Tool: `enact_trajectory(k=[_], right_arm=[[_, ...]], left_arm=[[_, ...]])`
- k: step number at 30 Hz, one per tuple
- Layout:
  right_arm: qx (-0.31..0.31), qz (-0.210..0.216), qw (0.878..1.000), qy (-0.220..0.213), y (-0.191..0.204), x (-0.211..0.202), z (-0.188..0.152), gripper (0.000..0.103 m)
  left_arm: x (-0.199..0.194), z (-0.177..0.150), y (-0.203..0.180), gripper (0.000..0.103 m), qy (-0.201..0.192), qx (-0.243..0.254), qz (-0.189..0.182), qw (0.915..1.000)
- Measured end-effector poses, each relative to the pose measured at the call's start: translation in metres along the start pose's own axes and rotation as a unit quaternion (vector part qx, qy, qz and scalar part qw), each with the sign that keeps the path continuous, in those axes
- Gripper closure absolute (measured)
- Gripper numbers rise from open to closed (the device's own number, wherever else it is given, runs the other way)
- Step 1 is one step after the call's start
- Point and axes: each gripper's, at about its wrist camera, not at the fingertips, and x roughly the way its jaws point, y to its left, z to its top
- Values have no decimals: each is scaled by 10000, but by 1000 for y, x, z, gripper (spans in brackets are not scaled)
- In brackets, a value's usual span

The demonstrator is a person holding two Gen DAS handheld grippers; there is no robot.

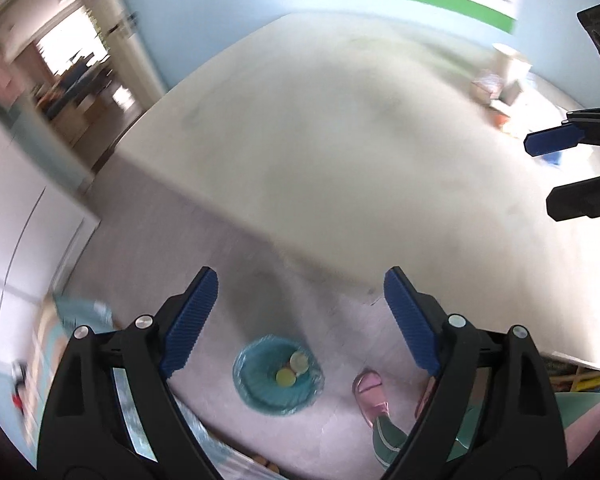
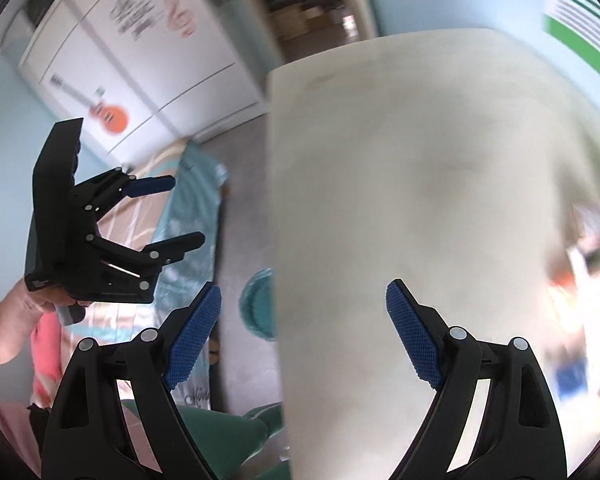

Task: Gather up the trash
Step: 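Return both grippers to the table toward the white boxes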

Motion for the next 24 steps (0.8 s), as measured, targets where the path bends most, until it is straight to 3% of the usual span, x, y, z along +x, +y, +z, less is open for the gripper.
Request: enact_trajectory(k=[8,17,24], right_arm=[[880,-623,9937,-313,-69,-59,-61,19],[1764,-1088,9763,-623,-128,-111,-127,19],[2216,-1369,9626,-740,-154,-127,-144,19]], left_arm=[[6,46,-87,19,-276,879,-520,9944],[15,95,-164,19,-361,1447,-1007,9837],[31,122,-213,19,-331,1811,-1201,9755]])
